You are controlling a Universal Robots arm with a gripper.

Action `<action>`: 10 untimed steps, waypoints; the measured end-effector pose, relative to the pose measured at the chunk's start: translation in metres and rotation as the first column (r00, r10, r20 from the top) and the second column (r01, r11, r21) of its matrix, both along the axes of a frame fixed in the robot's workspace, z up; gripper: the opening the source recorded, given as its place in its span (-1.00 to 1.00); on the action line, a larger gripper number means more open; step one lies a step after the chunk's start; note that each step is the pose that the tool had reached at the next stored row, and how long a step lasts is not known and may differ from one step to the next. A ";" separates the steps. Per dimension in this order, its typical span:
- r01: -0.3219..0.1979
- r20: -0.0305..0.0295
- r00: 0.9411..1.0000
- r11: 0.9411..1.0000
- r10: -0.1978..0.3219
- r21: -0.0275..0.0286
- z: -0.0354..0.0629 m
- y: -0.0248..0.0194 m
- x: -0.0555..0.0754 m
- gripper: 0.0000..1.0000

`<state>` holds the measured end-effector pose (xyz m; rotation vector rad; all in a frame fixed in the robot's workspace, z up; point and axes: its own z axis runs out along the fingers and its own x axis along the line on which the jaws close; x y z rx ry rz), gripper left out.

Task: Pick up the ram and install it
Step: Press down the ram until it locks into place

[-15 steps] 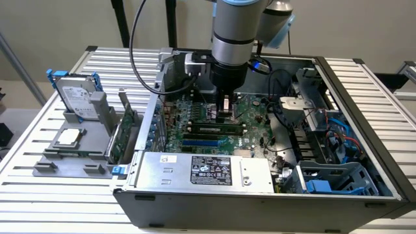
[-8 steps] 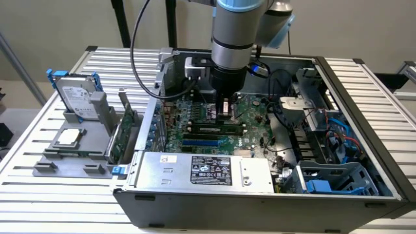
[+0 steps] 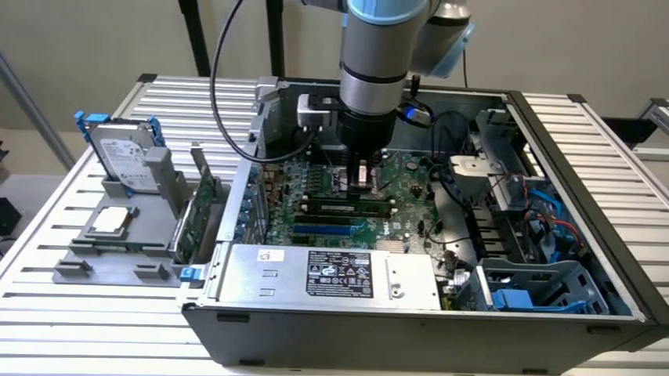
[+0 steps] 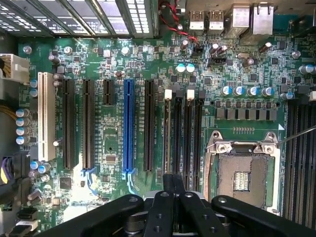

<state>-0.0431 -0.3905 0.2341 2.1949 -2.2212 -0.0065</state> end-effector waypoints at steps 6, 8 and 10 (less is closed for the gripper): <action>0.000 0.001 1.000 1.000 0.000 0.009 -0.0040 -0.0001 0.000 -1.00; 0.000 0.002 1.000 1.000 0.000 0.012 -0.0057 -0.0002 0.000 -1.00; 0.000 0.003 1.000 1.000 0.000 0.015 -0.0083 -0.0001 0.000 -1.00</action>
